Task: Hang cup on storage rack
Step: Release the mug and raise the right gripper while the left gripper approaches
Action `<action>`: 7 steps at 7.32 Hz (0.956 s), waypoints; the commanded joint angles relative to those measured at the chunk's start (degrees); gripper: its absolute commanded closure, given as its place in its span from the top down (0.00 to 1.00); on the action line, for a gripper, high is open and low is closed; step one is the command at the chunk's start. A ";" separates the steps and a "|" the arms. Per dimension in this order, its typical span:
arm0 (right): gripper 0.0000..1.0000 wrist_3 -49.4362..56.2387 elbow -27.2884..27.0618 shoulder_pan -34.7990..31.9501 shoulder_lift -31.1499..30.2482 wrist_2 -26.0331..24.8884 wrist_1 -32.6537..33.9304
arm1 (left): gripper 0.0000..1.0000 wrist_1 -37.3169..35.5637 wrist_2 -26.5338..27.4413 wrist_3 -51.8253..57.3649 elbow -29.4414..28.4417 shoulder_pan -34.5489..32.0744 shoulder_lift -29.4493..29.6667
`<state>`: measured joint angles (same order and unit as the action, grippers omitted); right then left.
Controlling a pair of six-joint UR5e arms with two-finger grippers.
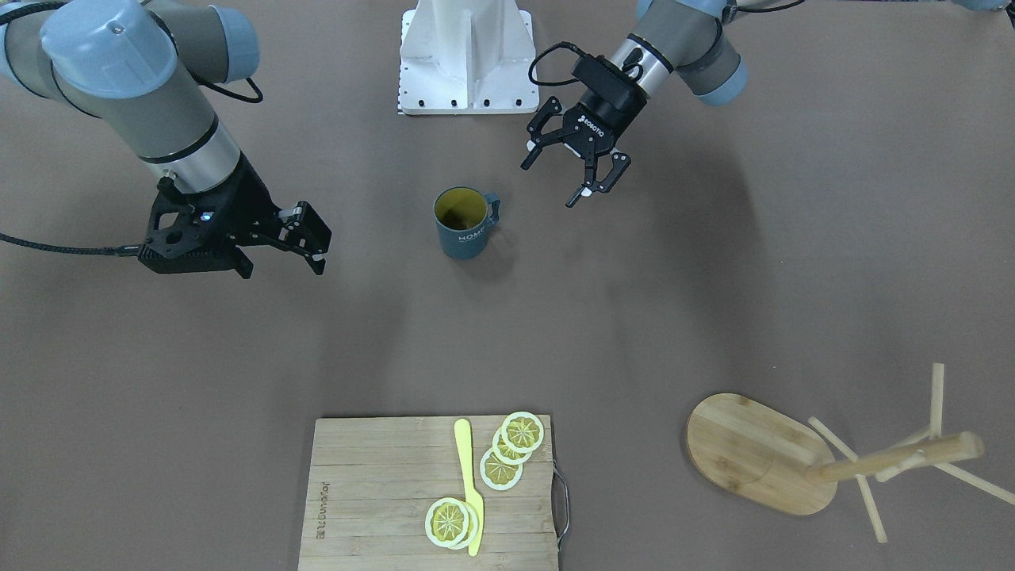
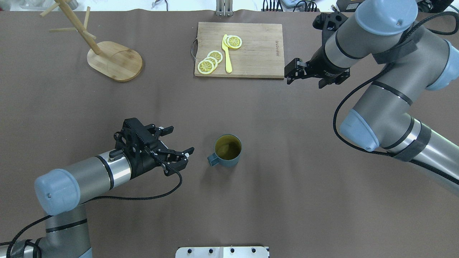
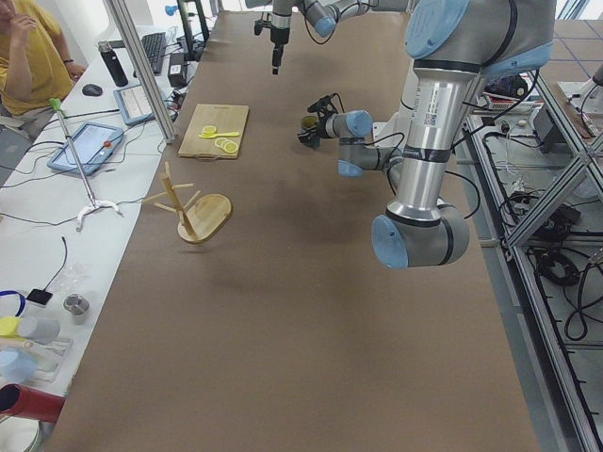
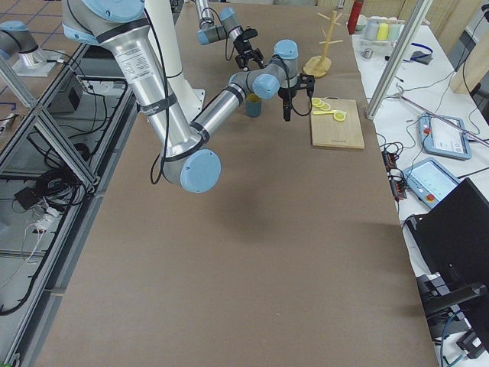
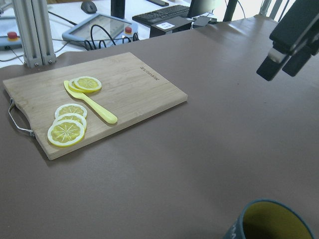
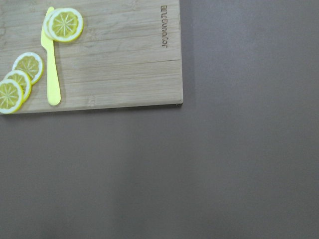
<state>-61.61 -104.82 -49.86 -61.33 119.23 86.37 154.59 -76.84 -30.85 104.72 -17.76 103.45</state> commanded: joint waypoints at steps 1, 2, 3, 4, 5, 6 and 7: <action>1.00 0.26 -0.90 -2.35 -0.55 0.66 0.11 | 0.89 3.95 -13.58 2.72 -1.61 0.97 -0.18; 1.00 -0.43 -3.26 -2.26 -1.94 0.66 0.37 | 0.88 6.93 -17.60 2.90 -3.45 -1.12 -0.27; 1.00 -0.70 -4.50 -2.35 -2.48 0.57 0.55 | 0.88 9.22 -18.07 8.56 -5.64 -1.92 -0.27; 1.00 -0.62 -4.86 -2.26 -3.44 0.66 0.46 | 0.88 9.76 -17.64 11.31 -7.49 -1.84 0.52; 1.00 -0.53 -4.86 -2.35 -3.53 0.74 0.55 | 0.89 9.86 -17.64 11.08 -10.12 -1.67 2.79; 1.00 0.08 -4.78 -2.61 -4.41 0.83 0.64 | 0.89 10.03 -17.55 10.99 -12.06 -1.75 4.20; 1.00 0.43 -4.52 -3.74 -5.20 2.57 0.55 | 0.90 10.03 -15.03 9.51 -12.43 -1.14 4.39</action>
<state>-61.65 -109.52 -52.66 -65.59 120.44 86.95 164.49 -93.79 -20.34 93.58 -19.34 106.96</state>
